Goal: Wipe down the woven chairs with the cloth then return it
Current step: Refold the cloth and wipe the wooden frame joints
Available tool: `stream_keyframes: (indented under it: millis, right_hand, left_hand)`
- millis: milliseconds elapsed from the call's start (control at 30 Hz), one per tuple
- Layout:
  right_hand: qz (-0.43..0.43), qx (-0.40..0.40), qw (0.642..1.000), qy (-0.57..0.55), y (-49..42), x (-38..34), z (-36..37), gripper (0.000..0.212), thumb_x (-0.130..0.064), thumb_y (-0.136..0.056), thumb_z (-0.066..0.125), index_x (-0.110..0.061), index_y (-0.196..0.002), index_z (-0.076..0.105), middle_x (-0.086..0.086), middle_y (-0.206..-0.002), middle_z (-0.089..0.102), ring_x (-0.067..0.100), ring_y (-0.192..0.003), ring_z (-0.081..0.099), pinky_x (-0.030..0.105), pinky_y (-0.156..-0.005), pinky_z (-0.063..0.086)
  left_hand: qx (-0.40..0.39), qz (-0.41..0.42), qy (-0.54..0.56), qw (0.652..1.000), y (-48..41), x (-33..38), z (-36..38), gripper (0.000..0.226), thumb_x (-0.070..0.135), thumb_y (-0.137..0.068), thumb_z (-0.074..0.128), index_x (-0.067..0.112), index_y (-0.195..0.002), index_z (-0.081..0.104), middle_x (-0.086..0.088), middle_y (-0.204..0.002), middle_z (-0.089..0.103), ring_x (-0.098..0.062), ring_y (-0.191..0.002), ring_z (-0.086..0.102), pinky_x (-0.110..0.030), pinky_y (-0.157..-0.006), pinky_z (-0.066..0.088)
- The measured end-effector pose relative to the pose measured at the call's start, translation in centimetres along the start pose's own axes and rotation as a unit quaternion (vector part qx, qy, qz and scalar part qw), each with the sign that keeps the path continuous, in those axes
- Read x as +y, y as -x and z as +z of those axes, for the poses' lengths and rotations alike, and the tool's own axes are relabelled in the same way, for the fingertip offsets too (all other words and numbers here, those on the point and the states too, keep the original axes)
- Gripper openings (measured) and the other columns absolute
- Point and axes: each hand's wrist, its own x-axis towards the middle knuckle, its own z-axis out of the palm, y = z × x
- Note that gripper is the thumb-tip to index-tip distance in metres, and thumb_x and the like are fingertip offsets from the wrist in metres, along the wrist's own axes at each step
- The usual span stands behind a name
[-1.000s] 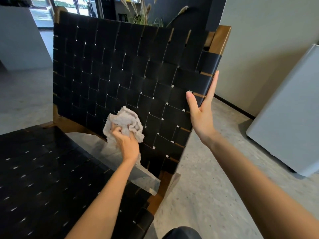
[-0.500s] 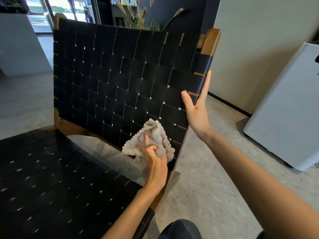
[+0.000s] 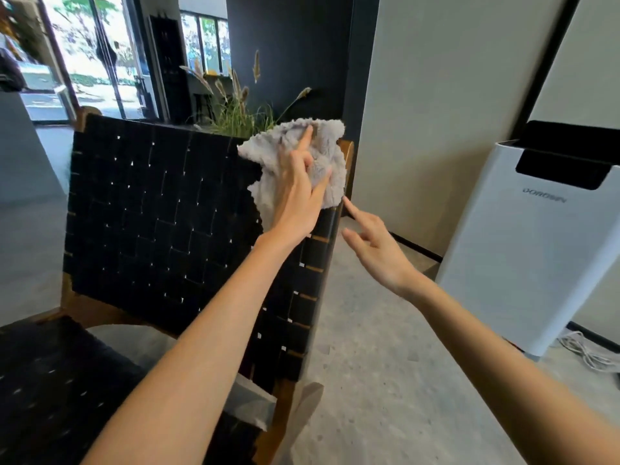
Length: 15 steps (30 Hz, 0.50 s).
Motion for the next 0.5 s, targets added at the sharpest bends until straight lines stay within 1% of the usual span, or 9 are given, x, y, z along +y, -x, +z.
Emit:
stream_keyframes:
  millis: [100,167,233,300,367,400,433,467,500]
  right_hand:
    - [-0.03,0.029,0.998,0.044,-0.4,-1.2,-1.7,0.047,-0.023,-0.102,0.043,-0.035,-0.146,0.032,-0.012,-0.129,0.035,-0.001,-0.117,0.038,-0.008,-0.081,0.029]
    - [-0.024,0.063,0.996,0.05,-0.8,-1.7,-2.6,0.043,-0.024,-0.101,0.043,-0.031,-0.143,0.038,-0.013,-0.127,0.037,-0.004,-0.106,0.045,-0.008,-0.078,0.029]
    - [-0.009,0.104,0.994,0.038,-0.8,-1.7,-3.1,0.039,-0.023,-0.101,0.044,-0.03,-0.139,0.044,-0.011,-0.126,0.041,-0.005,-0.094,0.05,-0.007,-0.075,0.031]
    - [0.002,0.145,0.989,0.02,-0.6,-1.7,-3.2,0.039,-0.02,-0.1,0.044,-0.03,-0.138,0.045,-0.008,-0.132,0.044,-0.005,-0.088,0.052,-0.004,-0.074,0.033]
    - [0.008,0.172,0.985,-0.024,-0.4,-1.7,-3.0,0.044,-0.016,-0.1,0.041,-0.031,-0.142,0.04,-0.005,-0.143,0.041,0.001,-0.093,0.055,0.006,-0.087,0.039]
    - [0.012,0.174,0.983,-0.063,-0.3,-1.8,-2.9,0.046,-0.014,-0.101,0.039,-0.033,-0.143,0.036,-0.005,-0.147,0.038,0.004,-0.101,0.055,0.019,-0.097,0.043]
    - [0.019,0.171,0.979,-0.105,-0.3,-1.9,-2.8,0.048,-0.014,-0.101,0.037,-0.035,-0.144,0.033,-0.005,-0.149,0.036,0.006,-0.115,0.052,0.032,-0.103,0.043]
    - [0.026,0.164,0.976,-0.143,-0.3,-2.1,-2.7,0.049,-0.015,-0.102,0.036,-0.038,-0.144,0.031,-0.003,-0.15,0.035,0.012,-0.126,0.047,0.037,-0.104,0.043]
    - [0.034,0.154,0.972,-0.171,-0.2,-2.2,-2.7,0.048,-0.017,-0.102,0.036,-0.039,-0.145,0.03,-0.002,-0.149,0.036,0.016,-0.132,0.043,0.036,-0.101,0.044]
  left_hand:
    - [-0.006,0.026,-0.08,0.996,-2.9,2.2,0.5,0.045,0.022,-0.093,0.055,0.014,-0.134,0.038,0.003,-0.108,0.037,-0.021,-0.105,0.044,-0.033,-0.094,0.041]
    - [-0.001,0.025,-0.104,0.994,-3.4,3.0,0.7,0.023,0.023,-0.091,0.057,0.017,-0.108,0.044,0.0,-0.103,0.043,-0.023,-0.103,0.045,-0.04,-0.087,0.045]
    - [-0.011,0.036,-0.117,0.992,-3.0,3.6,0.6,0.02,0.015,-0.088,0.055,0.02,-0.091,0.035,-0.003,-0.1,0.047,-0.025,-0.1,0.045,-0.047,-0.081,0.046]
    - [-0.052,0.071,-0.121,0.989,-2.1,3.5,0.3,0.022,0.004,-0.08,0.05,0.018,-0.094,0.039,0.0,-0.098,0.043,-0.025,-0.106,0.042,-0.051,-0.081,0.044]
    - [-0.099,0.103,-0.136,0.98,-1.0,3.3,0.1,0.038,0.001,-0.076,0.05,0.016,-0.11,0.047,0.007,-0.096,0.037,-0.026,-0.125,0.032,-0.05,-0.091,0.045]
    - [-0.116,0.119,-0.149,0.975,-0.3,3.2,0.2,0.041,0.001,-0.076,0.051,0.016,-0.115,0.048,0.007,-0.098,0.039,-0.026,-0.135,0.024,-0.048,-0.095,0.044]
    - [-0.124,0.132,-0.161,0.97,0.5,3.1,0.4,0.041,0.001,-0.076,0.051,0.017,-0.114,0.049,0.004,-0.102,0.043,-0.024,-0.14,0.016,-0.047,-0.097,0.044]
    - [-0.128,0.135,-0.169,0.968,1.5,3.0,0.5,0.039,-0.002,-0.075,0.053,0.018,-0.109,0.049,0.002,-0.108,0.048,-0.022,-0.143,0.012,-0.046,-0.098,0.043]
    - [-0.128,0.125,-0.167,0.969,2.5,2.9,0.7,0.039,-0.006,-0.074,0.055,0.021,-0.101,0.046,0.001,-0.116,0.051,-0.02,-0.144,0.009,-0.046,-0.098,0.043]
